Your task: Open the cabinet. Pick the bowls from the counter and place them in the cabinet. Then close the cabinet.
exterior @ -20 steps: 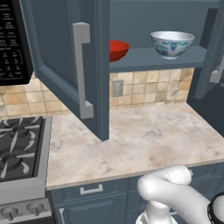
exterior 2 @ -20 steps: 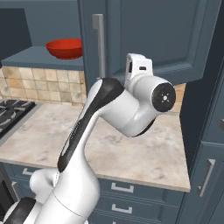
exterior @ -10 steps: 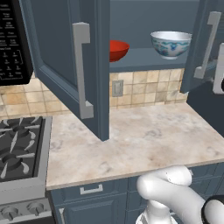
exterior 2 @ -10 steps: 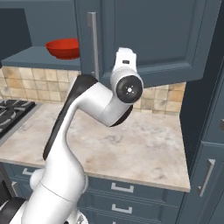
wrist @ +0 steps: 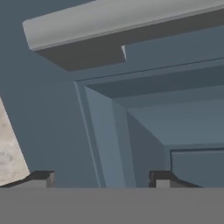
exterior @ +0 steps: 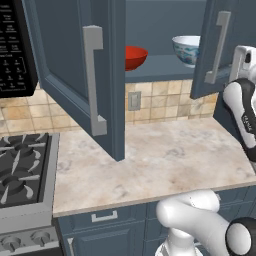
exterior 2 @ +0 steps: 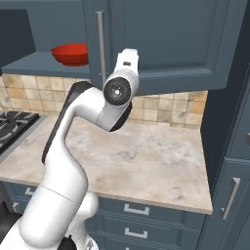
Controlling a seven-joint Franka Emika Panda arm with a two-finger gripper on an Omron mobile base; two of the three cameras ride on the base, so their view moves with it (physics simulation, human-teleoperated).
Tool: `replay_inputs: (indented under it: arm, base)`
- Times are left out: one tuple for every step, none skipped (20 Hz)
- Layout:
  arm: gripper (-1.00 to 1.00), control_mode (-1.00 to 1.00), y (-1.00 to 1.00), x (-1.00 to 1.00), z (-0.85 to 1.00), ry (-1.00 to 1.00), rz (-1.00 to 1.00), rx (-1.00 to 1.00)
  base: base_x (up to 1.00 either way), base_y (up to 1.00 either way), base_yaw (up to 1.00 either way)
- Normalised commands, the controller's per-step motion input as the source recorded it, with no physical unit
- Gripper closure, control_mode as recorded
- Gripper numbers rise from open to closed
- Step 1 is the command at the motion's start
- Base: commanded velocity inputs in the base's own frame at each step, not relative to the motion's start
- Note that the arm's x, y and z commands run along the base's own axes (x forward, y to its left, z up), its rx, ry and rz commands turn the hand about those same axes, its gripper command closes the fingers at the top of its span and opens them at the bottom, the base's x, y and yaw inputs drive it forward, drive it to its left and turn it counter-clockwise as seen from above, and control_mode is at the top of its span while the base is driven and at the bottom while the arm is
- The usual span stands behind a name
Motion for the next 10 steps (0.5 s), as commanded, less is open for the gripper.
replay_inputs:
  arm:
    - [-1.0, -1.0, 0.14, 0.57, -0.22, 0.0, -0.13, 0.0]
    - [-1.0, -1.0, 0.09, 0.58, -0.23, 0.0, -0.13, 0.0]
    - [-1.0, -1.0, 0.04, 0.58, -0.26, 0.0, -0.13, 0.0]
    - [-1.0, -1.0, 0.04, 0.54, -0.26, 0.0, -0.12, 0.0]
    - [-1.0, -1.0, 0.0, 0.54, -0.26, 0.0, -0.13, 0.0]
    - [-1.0, -1.0, 0.0, 0.54, -0.26, 0.0, -0.13, 0.0]
    - [-1.0, -1.0, 0.0, 0.55, -0.29, 0.0, -0.13, 0.0]
    - [-1.0, -1.0, 0.0, 0.58, -0.31, 0.0, -0.13, 0.0]
    - [-1.0, -1.0, 0.0, 0.56, -0.28, 0.0, -0.13, 0.0]
    - [-1.0, -1.0, 0.0, 0.56, -0.29, 0.0, -0.12, 0.0]
  base:
    - [0.0, 0.0, 0.0]
    - [0.0, 0.0, 0.0]
    - [0.0, 0.0, 0.0]
    - [0.0, 0.0, 0.0]
    - [0.0, 0.0, 0.0]
    - [0.0, 0.0, 0.0]
    - [0.0, 0.0, 0.0]
    - [0.0, 0.0, 0.0]
    - [0.0, 0.0, 0.0]
    - [0.0, 0.0, 0.0]
